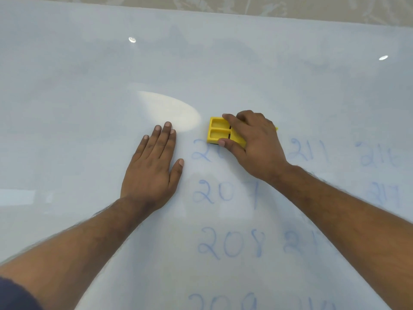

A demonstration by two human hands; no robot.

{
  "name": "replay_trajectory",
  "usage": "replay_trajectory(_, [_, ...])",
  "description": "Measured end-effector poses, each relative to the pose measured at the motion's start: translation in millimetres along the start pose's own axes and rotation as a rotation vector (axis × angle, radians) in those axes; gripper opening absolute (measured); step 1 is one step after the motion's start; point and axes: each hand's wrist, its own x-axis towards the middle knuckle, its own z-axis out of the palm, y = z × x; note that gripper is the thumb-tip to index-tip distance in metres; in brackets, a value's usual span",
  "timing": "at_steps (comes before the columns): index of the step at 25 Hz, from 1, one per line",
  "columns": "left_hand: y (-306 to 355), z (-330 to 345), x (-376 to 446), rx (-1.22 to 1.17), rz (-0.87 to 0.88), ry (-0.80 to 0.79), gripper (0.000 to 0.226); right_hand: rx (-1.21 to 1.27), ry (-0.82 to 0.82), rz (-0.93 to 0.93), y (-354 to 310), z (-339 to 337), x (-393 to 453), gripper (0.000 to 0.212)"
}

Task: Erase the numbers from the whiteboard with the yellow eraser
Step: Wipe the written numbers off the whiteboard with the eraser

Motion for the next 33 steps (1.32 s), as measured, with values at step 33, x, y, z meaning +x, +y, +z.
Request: replay_trajectory(33, [-5,0,-24,0.013,0.043,0.065,0.061,0.040,-0.135,-0.132,-15,-12,-44,0.054])
